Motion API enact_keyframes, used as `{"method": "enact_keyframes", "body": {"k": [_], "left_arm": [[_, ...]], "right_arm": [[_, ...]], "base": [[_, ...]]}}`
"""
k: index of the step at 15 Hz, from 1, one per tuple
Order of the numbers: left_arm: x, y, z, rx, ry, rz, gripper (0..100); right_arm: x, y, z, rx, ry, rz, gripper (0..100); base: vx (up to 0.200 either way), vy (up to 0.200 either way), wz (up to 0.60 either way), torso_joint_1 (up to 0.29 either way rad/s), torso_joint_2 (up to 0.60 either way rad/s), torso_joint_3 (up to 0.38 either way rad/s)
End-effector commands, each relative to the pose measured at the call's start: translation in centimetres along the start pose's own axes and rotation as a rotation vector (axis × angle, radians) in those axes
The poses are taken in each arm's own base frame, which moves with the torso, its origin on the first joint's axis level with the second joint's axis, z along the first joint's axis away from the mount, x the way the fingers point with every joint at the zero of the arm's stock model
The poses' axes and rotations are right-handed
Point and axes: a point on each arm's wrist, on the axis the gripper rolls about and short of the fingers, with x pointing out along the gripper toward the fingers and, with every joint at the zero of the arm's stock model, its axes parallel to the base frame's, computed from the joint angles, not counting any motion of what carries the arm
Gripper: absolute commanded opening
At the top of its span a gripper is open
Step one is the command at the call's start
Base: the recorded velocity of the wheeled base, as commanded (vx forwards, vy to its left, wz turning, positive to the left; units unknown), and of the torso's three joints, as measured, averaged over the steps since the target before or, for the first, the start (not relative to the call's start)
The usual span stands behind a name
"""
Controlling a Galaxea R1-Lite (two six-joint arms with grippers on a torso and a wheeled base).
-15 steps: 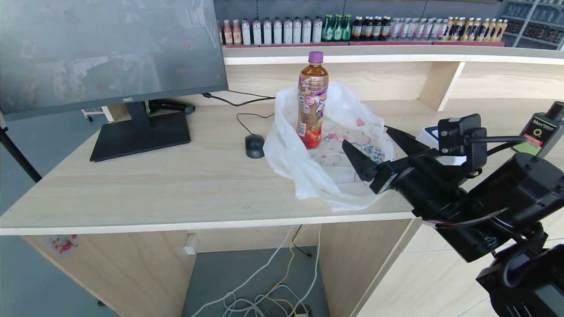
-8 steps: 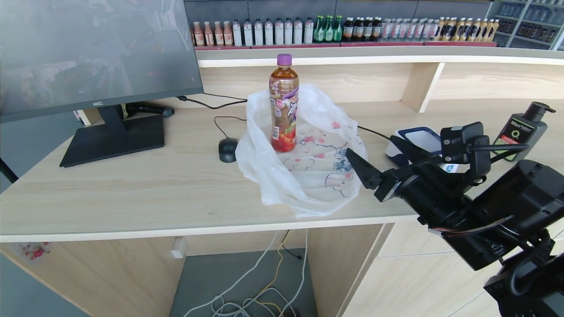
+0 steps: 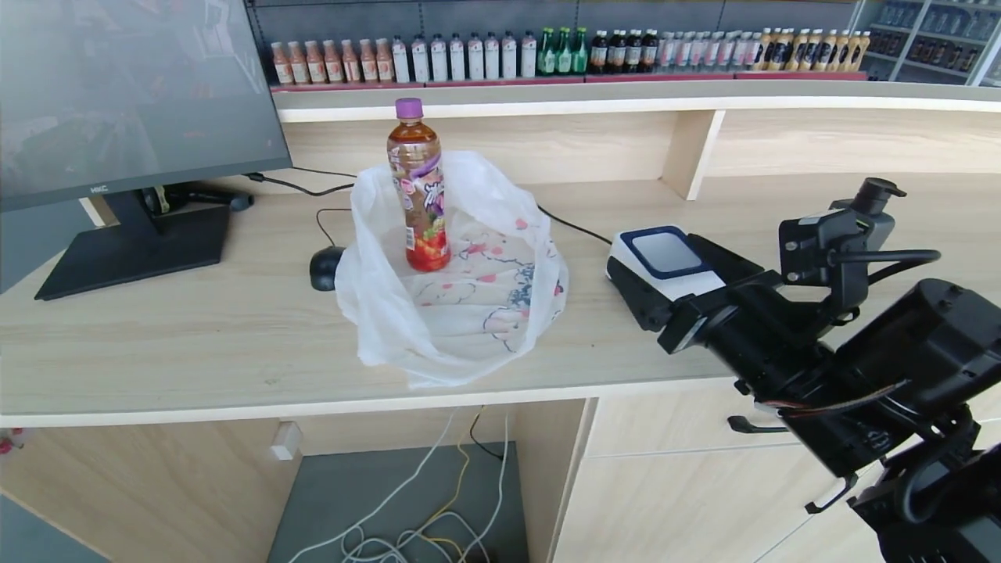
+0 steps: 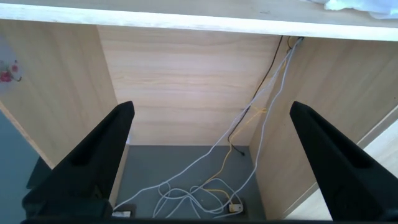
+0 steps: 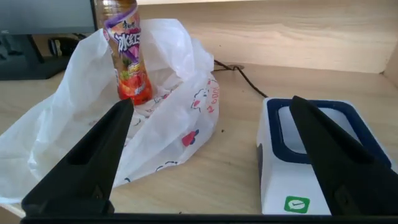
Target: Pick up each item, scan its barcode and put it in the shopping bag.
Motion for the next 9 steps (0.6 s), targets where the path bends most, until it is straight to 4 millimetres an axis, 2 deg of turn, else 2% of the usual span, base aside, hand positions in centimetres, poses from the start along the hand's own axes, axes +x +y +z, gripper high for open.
{"method": "enact_keyframes", "body": {"k": [1,9], "left_arm": [[0.00,0.00,0.00,0.000,-0.001,0.000,100],[0.00,0.00,0.00,0.000,-0.001,0.000,100]], "right_arm": [[-0.04,0.03,0.28,0.001,-0.010,0.001,100],[-0.40,0.08,1.03,0.003,-0.030,0.004,100]], "base": [[0.000,-0.200,0.00,0.007,-0.01,0.002],[0.000,-0.200,0.00,0.004,0.00,0.002]]}}
